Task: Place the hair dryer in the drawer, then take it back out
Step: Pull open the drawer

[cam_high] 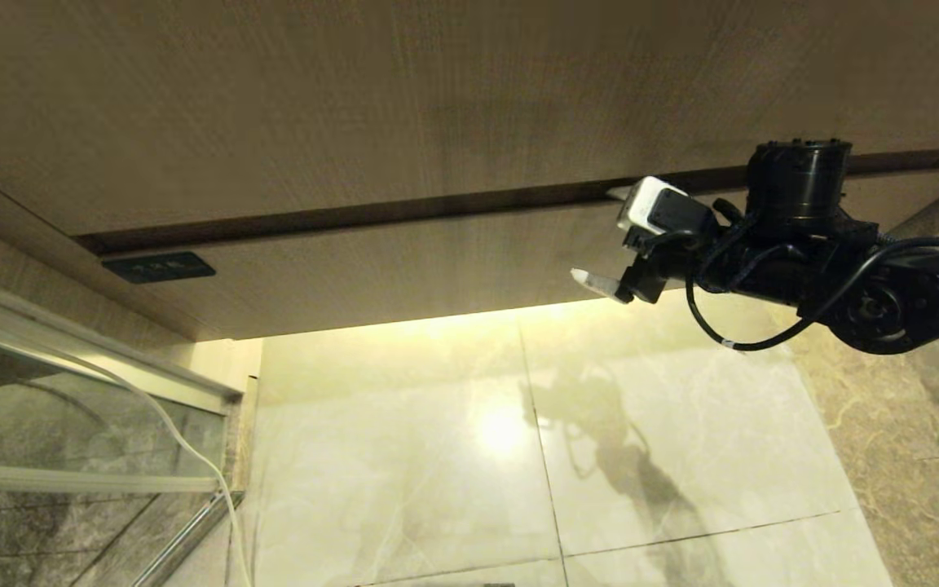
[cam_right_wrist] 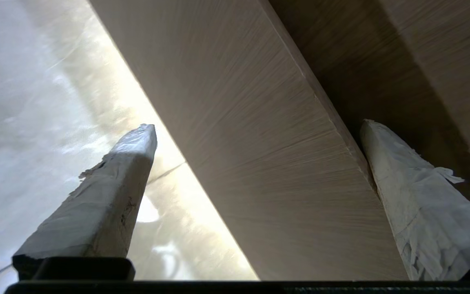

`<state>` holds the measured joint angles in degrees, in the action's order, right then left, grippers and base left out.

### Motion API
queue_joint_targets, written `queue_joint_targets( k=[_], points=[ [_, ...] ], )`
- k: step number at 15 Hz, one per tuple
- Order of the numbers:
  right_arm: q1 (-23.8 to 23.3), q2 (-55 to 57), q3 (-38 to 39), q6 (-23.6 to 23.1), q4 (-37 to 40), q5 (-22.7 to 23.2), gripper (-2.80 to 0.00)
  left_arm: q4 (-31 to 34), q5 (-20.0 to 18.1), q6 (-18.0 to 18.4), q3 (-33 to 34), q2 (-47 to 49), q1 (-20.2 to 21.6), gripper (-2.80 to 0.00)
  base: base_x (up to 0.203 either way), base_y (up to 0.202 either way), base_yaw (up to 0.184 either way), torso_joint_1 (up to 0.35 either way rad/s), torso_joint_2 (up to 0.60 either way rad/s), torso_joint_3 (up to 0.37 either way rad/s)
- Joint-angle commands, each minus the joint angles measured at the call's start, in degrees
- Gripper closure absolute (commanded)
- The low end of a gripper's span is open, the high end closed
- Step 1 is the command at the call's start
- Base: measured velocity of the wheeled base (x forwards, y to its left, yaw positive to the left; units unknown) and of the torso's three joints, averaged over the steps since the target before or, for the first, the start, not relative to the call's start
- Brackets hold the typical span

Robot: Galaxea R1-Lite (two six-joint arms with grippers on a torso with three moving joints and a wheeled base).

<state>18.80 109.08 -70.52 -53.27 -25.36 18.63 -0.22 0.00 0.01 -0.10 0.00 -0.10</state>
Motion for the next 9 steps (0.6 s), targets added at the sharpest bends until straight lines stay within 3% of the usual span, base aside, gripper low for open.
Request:
queue_joint_targets(
  k=[1, 9],
  points=[
    [-0.7, -1.9, 1.0, 0.0, 4.8, 0.0, -2.8, 0.0, 0.0, 0.0, 0.0, 0.1, 0.0, 0.0, 0.0, 0.0, 0.0, 0.0, 0.0, 0.0],
    [-1.0, -5.0, 4.0, 0.1, 9.7, 0.0, -2.8, 0.0, 0.0, 0.0, 0.0, 0.1, 0.0, 0.0, 0.0, 0.0, 0.0, 0.0, 0.0, 0.0]
  ],
)
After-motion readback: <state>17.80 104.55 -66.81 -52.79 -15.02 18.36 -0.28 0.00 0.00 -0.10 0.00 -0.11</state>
